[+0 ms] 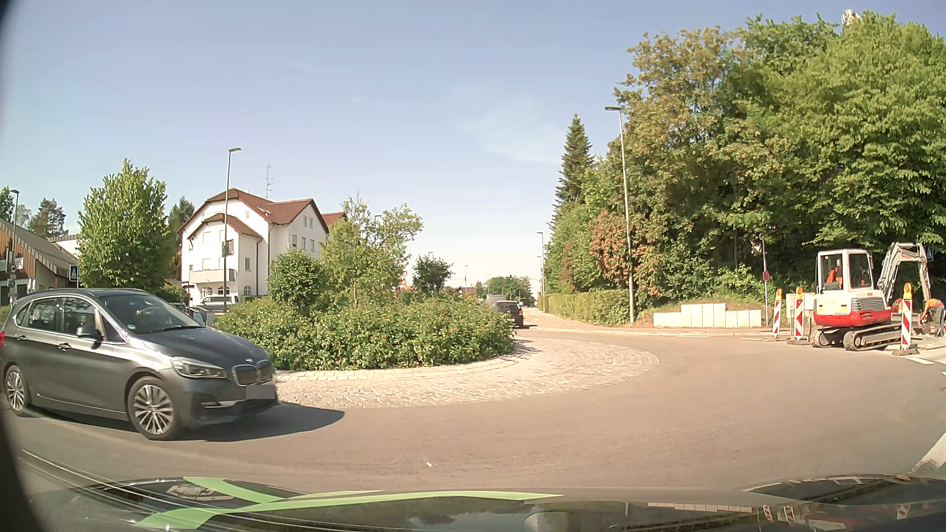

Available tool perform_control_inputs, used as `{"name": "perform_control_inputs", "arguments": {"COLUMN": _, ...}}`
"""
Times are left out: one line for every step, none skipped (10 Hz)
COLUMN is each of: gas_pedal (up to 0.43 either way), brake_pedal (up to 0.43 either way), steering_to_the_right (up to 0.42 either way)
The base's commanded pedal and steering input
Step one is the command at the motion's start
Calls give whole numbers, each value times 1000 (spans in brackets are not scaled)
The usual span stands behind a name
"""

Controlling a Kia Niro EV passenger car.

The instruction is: Follow the waypoints while adhering to traffic rules and regulations

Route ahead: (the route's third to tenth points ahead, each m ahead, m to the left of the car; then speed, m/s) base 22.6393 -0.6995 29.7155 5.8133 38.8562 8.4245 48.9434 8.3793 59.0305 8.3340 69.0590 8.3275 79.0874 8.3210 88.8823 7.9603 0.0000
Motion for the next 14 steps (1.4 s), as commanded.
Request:
{"name": "perform_control_inputs", "arguments": {"gas_pedal": 0, "brake_pedal": 0, "steering_to_the_right": 6}}
{"name": "perform_control_inputs", "arguments": {"gas_pedal": 0, "brake_pedal": 0, "steering_to_the_right": 6}}
{"name": "perform_control_inputs", "arguments": {"gas_pedal": 0, "brake_pedal": 0, "steering_to_the_right": 5}}
{"name": "perform_control_inputs", "arguments": {"gas_pedal": 0, "brake_pedal": 0, "steering_to_the_right": 5}}
{"name": "perform_control_inputs", "arguments": {"gas_pedal": 0, "brake_pedal": 0, "steering_to_the_right": 5}}
{"name": "perform_control_inputs", "arguments": {"gas_pedal": 0, "brake_pedal": 0, "steering_to_the_right": 6}}
{"name": "perform_control_inputs", "arguments": {"gas_pedal": 0, "brake_pedal": 0, "steering_to_the_right": 7}}
{"name": "perform_control_inputs", "arguments": {"gas_pedal": 0, "brake_pedal": 0, "steering_to_the_right": 11}}
{"name": "perform_control_inputs", "arguments": {"gas_pedal": 47, "brake_pedal": 0, "steering_to_the_right": 15}}
{"name": "perform_control_inputs", "arguments": {"gas_pedal": 118, "brake_pedal": 0, "steering_to_the_right": 16}}
{"name": "perform_control_inputs", "arguments": {"gas_pedal": 150, "brake_pedal": 0, "steering_to_the_right": 15}}
{"name": "perform_control_inputs", "arguments": {"gas_pedal": 150, "brake_pedal": 0, "steering_to_the_right": 18}}
{"name": "perform_control_inputs", "arguments": {"gas_pedal": 150, "brake_pedal": 0, "steering_to_the_right": 20}}
{"name": "perform_control_inputs", "arguments": {"gas_pedal": 150, "brake_pedal": 0, "steering_to_the_right": 20}}
